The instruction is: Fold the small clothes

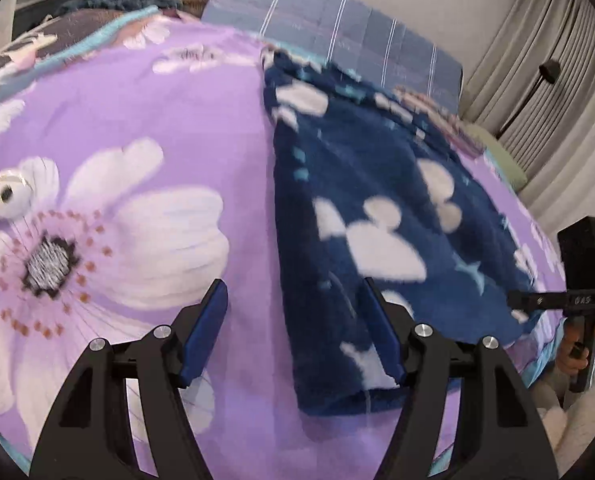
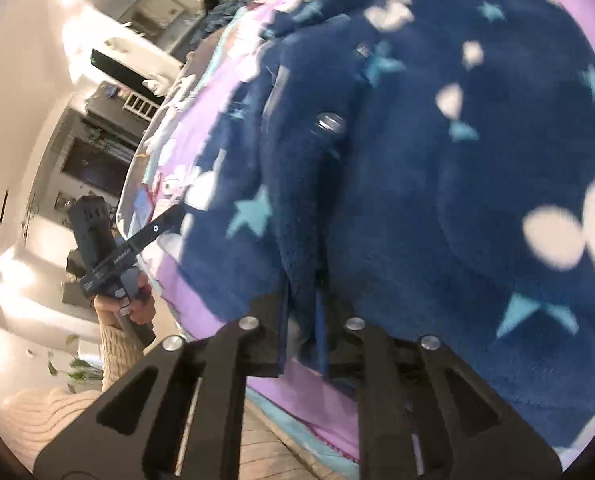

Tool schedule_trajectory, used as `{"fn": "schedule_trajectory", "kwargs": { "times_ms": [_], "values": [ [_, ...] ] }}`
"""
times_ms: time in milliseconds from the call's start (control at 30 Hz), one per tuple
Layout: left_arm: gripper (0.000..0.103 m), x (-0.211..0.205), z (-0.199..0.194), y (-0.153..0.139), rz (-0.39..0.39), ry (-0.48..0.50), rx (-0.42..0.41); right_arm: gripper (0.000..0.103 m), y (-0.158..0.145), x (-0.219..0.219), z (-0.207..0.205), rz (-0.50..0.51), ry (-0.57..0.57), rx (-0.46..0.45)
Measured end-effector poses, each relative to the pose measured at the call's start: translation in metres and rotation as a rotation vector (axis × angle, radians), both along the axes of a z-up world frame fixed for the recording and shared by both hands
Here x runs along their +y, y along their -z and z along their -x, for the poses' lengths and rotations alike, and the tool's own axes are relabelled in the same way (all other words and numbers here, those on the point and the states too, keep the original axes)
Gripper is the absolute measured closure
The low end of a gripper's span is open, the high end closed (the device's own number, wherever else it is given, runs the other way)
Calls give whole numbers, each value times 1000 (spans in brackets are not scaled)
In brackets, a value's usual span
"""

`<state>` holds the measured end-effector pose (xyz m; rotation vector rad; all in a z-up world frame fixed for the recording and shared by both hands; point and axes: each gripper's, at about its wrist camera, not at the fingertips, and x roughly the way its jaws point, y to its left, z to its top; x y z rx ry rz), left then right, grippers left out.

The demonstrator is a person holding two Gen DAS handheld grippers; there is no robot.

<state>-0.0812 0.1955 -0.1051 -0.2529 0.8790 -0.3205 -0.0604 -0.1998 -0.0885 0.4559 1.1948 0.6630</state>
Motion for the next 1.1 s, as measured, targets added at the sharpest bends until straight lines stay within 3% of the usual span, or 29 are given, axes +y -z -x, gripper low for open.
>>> {"fn": "schedule_trajectory", "kwargs": {
  "times_ms": [67, 133, 200, 267, 333, 433, 467, 533, 600, 700, 767, 800, 833, 967, 1100],
  "values": [
    [35, -2, 3, 0, 18, 20, -4, 76, -17, -25, 8, 21, 76, -77],
    [41, -3, 5, -2, 61, 52, -2, 61, -34, -62, 18, 49, 190, -138],
    [68, -8, 7, -1, 94, 88, 10, 59, -38, -95, 25, 73, 302, -154],
    [75, -14, 8, 1, 82, 96, 19, 59, -31, -130, 34, 114, 426, -124],
    [77, -16, 10, -1, 72, 95, 14, 58, -15, -154, 40, 89, 494, -50],
    [76, -13, 10, -2, 82, 78, 26, 58, 18, -160, 46, -63, 487, 62],
    [71, -13, 9, 0, 79, 75, 37, 58, 22, -155, 45, -85, 471, 59],
    [62, -13, 5, 4, 80, 72, 49, 47, 21, -151, 40, -103, 443, 31],
    [47, -16, 3, 5, 101, 82, 44, 46, 23, -138, 29, -143, 395, 35],
    [39, -25, 0, 5, 84, 97, 20, 45, 27, -119, 14, -132, 324, 20],
    [45, -30, -4, 4, 64, 83, 16, 50, 23, -118, 8, -136, 338, 20],
    [73, -31, -6, 2, 47, 61, 21, 69, 22, -118, 7, -141, 344, 20],
    [86, -29, -9, -1, 56, 51, 32, 87, 19, -119, 7, -154, 354, 18],
    [92, -21, 0, -36, 110, 28, -57, 92, -10, -125, 21, -203, 378, -81],
    [92, -23, 29, -101, 119, 52, -219, 94, -65, -139, 41, -264, 400, -226]
  ]
}}
